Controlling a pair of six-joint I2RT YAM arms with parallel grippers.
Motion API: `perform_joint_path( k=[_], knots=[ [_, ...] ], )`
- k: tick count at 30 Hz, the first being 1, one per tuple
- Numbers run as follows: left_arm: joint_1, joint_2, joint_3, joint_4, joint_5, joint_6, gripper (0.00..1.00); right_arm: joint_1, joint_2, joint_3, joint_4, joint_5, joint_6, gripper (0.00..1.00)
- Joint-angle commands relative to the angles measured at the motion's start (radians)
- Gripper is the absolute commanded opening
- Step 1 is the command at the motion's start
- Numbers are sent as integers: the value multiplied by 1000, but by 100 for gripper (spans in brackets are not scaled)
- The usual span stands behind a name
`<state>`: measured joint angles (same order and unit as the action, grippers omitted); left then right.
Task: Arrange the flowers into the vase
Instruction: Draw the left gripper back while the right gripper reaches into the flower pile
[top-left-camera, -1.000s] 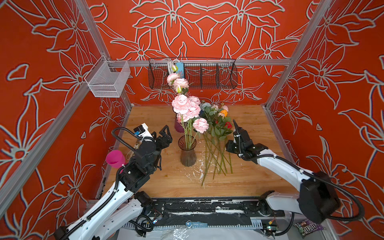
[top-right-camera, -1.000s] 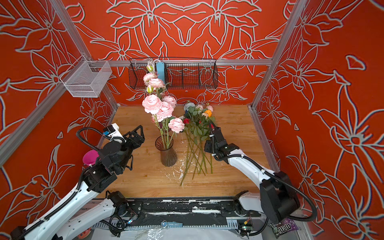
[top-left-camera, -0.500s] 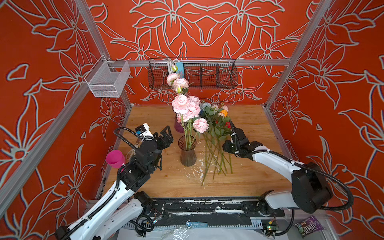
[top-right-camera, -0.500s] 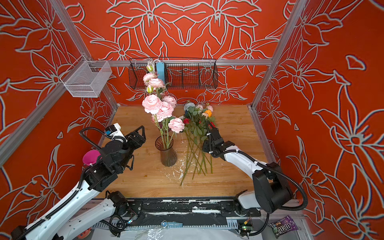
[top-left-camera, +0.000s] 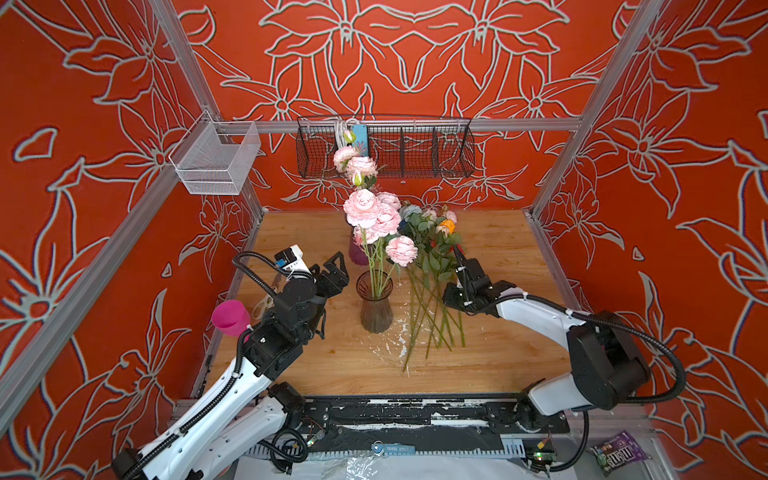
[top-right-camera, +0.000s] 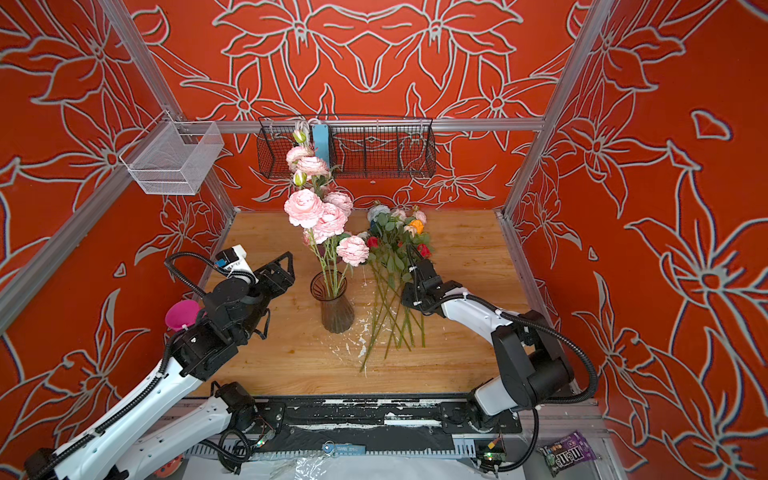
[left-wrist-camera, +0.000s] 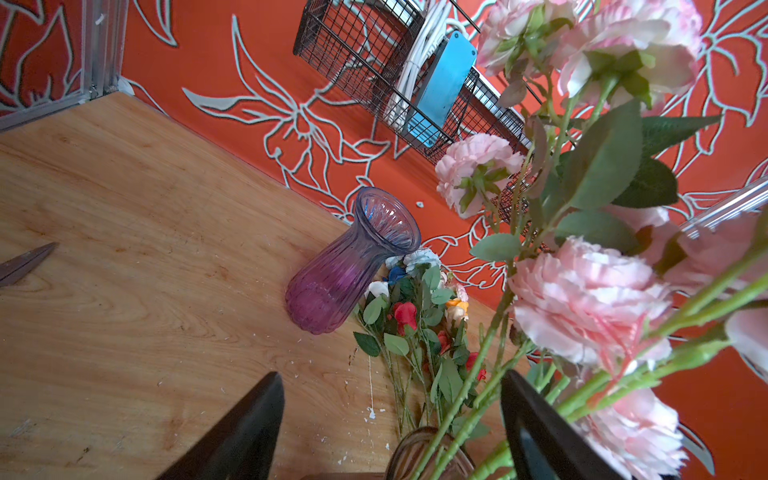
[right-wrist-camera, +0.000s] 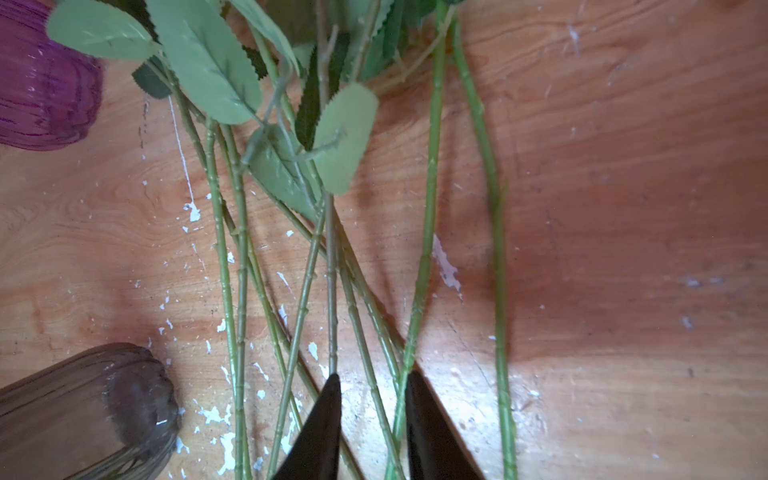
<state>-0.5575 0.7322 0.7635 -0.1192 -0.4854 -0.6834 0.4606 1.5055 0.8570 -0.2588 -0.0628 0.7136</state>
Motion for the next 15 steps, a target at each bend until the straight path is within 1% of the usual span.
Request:
perform_joint_path(
  k=[1,8,13,14,15],
  knots=[
    [11,-27,7,19,-18,16,82,6,35,61,1,-25,2,28],
    [44,-50,3,31,6,19,82,9,118,72,78,-104,26,25],
    [70,-54,5,27,28,4,82,9,168,80,72,-99,37,23],
    [74,-56,5,26,30,3,82,9,173,77,78,-104,38,22],
    [77,-56,5,27,32,0,82,9,174,71,88,-107,37,18]
  ],
)
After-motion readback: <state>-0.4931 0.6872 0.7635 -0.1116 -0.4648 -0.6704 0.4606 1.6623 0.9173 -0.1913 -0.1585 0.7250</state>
